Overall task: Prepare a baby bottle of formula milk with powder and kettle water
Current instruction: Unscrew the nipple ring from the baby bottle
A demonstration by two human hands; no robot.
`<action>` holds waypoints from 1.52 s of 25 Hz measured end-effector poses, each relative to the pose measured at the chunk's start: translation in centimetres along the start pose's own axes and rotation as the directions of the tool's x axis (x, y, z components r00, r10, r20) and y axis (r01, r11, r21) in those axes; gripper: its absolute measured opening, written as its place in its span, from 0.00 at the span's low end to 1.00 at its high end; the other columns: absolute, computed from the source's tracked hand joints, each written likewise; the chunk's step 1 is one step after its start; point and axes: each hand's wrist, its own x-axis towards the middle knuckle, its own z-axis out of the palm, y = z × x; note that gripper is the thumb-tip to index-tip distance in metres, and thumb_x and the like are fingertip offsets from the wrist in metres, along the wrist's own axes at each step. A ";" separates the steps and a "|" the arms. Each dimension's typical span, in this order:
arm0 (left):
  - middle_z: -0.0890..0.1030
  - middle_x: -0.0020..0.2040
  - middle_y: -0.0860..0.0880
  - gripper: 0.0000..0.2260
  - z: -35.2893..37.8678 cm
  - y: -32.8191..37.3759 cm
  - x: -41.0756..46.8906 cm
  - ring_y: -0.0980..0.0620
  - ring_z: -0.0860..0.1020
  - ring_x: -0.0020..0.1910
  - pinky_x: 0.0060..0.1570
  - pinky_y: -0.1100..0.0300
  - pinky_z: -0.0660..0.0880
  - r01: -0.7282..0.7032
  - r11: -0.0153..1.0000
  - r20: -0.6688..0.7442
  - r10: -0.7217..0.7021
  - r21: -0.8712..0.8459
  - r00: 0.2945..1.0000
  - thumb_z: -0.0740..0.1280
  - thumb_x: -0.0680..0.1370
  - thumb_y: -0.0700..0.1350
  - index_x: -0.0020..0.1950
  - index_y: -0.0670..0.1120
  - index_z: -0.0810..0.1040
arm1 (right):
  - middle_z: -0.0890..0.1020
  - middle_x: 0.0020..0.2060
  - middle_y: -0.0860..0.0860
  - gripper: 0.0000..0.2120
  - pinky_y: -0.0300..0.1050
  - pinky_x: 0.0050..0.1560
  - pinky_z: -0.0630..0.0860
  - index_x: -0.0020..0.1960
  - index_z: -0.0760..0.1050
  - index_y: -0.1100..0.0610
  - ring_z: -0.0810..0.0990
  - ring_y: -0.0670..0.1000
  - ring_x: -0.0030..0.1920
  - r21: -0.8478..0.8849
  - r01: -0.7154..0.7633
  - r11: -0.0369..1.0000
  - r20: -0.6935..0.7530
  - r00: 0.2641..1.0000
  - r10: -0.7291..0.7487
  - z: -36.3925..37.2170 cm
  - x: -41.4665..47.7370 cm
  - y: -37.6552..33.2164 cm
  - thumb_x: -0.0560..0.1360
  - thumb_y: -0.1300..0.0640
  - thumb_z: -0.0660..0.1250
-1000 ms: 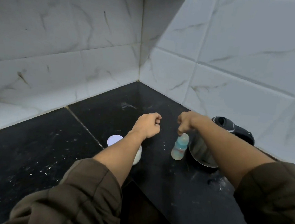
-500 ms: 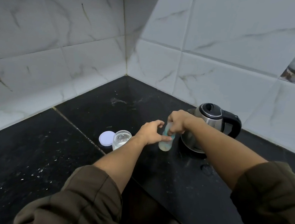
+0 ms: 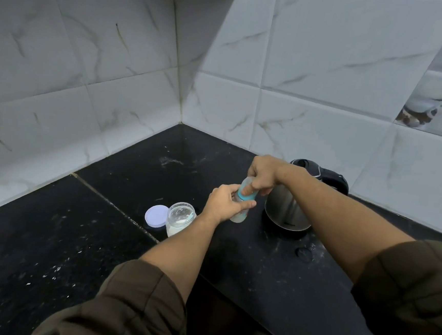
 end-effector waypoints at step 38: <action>0.84 0.58 0.56 0.25 4.1 -1.5 0.8 0.56 0.81 0.58 0.59 0.57 0.77 -0.014 0.998 0.015 0.015 -0.062 1.000 0.78 0.72 0.59 0.66 0.52 0.81 | 0.76 0.44 0.50 0.23 0.50 0.41 0.76 0.53 0.75 0.52 0.78 0.54 0.44 -0.347 -0.390 0.853 0.137 0.879 0.457 14.2 -5.1 7.8 0.65 0.47 0.81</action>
